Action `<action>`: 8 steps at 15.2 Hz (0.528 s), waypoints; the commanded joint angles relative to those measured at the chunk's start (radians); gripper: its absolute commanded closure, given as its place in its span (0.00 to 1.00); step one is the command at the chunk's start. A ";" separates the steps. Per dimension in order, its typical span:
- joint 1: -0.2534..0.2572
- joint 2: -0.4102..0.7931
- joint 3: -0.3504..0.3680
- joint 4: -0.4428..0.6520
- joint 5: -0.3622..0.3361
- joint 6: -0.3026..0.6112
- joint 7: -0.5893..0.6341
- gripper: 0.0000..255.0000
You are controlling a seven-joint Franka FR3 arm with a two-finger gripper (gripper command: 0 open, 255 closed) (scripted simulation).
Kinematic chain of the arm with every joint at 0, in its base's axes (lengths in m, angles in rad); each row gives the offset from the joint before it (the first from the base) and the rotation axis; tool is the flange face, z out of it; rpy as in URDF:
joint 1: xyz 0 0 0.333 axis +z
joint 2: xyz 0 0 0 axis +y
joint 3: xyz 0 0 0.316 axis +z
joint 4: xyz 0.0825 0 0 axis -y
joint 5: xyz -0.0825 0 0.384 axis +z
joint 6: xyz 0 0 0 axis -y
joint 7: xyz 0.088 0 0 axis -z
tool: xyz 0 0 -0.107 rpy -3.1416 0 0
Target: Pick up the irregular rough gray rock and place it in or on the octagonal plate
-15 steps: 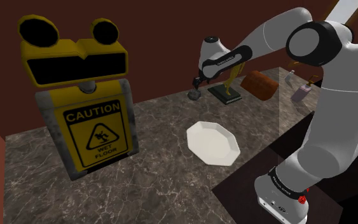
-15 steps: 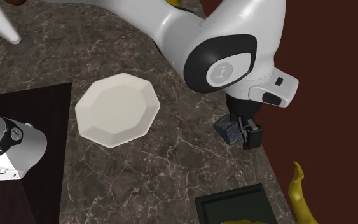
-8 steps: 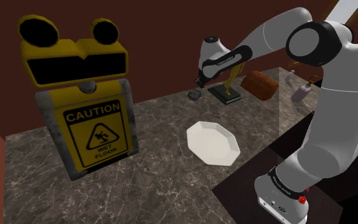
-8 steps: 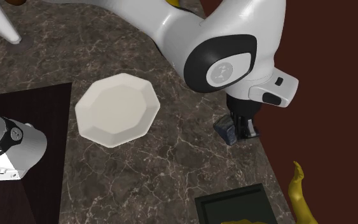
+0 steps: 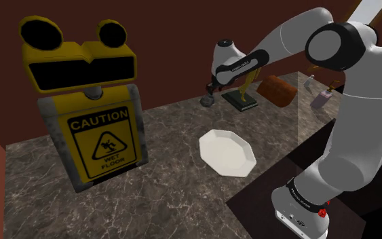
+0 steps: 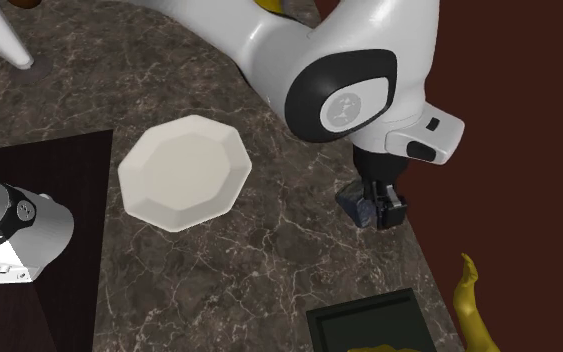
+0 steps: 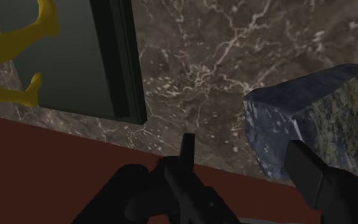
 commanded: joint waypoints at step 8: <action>0.555 -0.004 -0.482 -0.206 -0.582 0.292 1.380 0.00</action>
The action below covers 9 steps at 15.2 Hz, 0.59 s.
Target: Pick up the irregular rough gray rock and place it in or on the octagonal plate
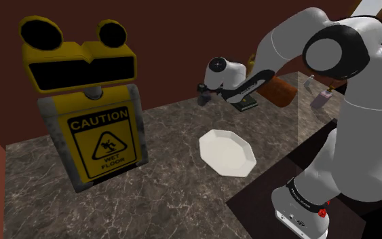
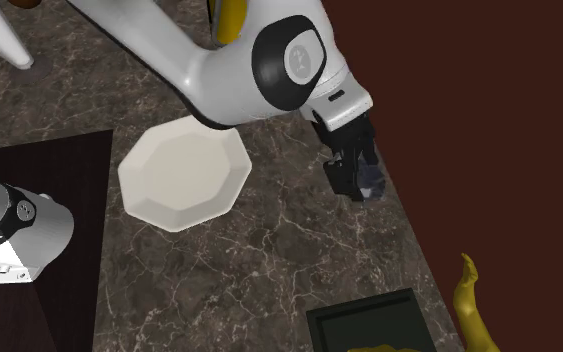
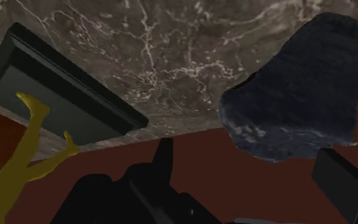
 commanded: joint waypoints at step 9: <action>0.036 0.125 -0.068 0.048 -0.054 0.078 0.155 0.00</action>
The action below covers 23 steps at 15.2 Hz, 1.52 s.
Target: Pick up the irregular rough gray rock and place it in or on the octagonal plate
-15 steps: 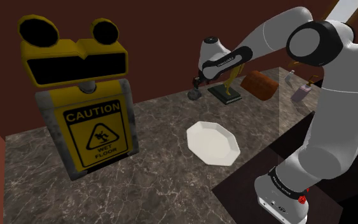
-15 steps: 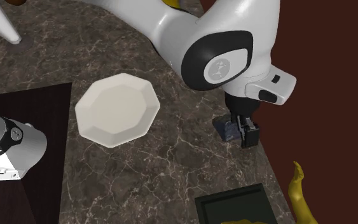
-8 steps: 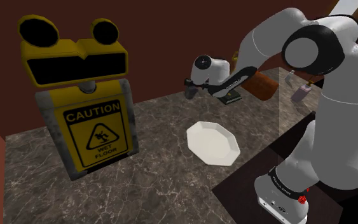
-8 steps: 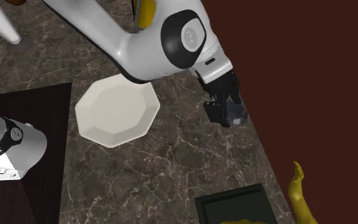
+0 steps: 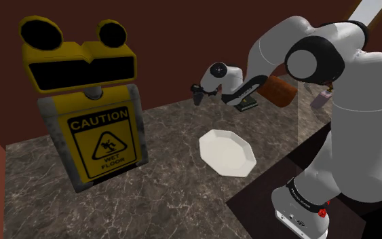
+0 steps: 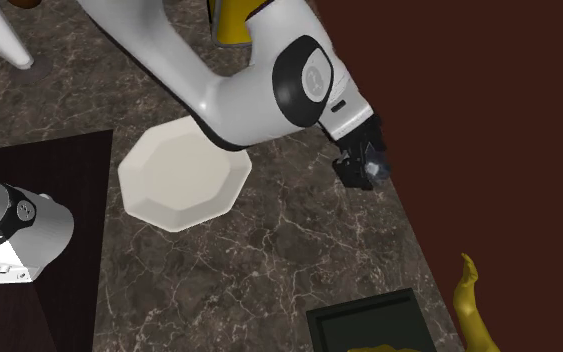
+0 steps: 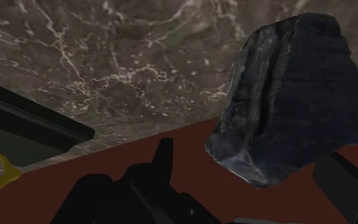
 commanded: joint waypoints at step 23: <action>0.078 -0.057 -0.069 -0.044 0.129 -0.184 -0.146 1.00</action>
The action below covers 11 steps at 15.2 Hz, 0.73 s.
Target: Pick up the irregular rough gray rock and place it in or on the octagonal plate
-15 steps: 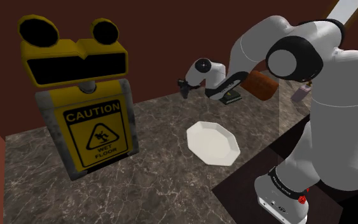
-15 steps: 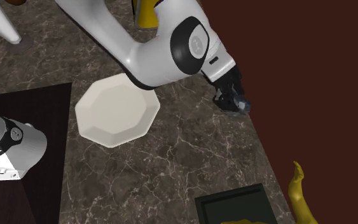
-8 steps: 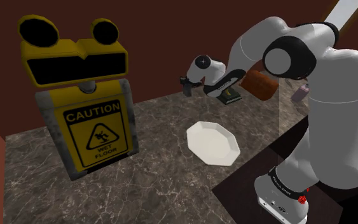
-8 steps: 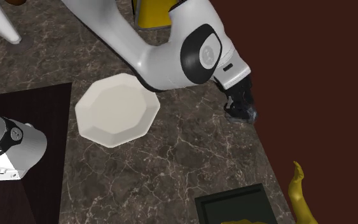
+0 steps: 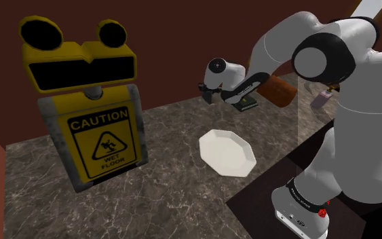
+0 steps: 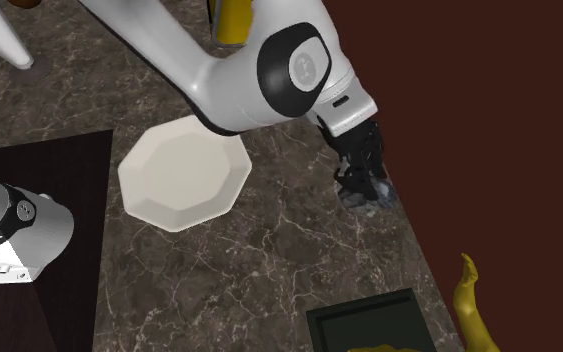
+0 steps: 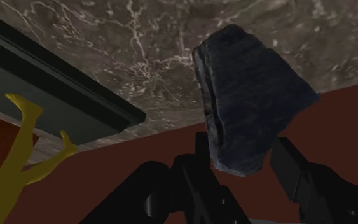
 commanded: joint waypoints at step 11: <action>0.064 -0.187 -0.021 -0.093 -0.035 -0.121 -0.029 1.00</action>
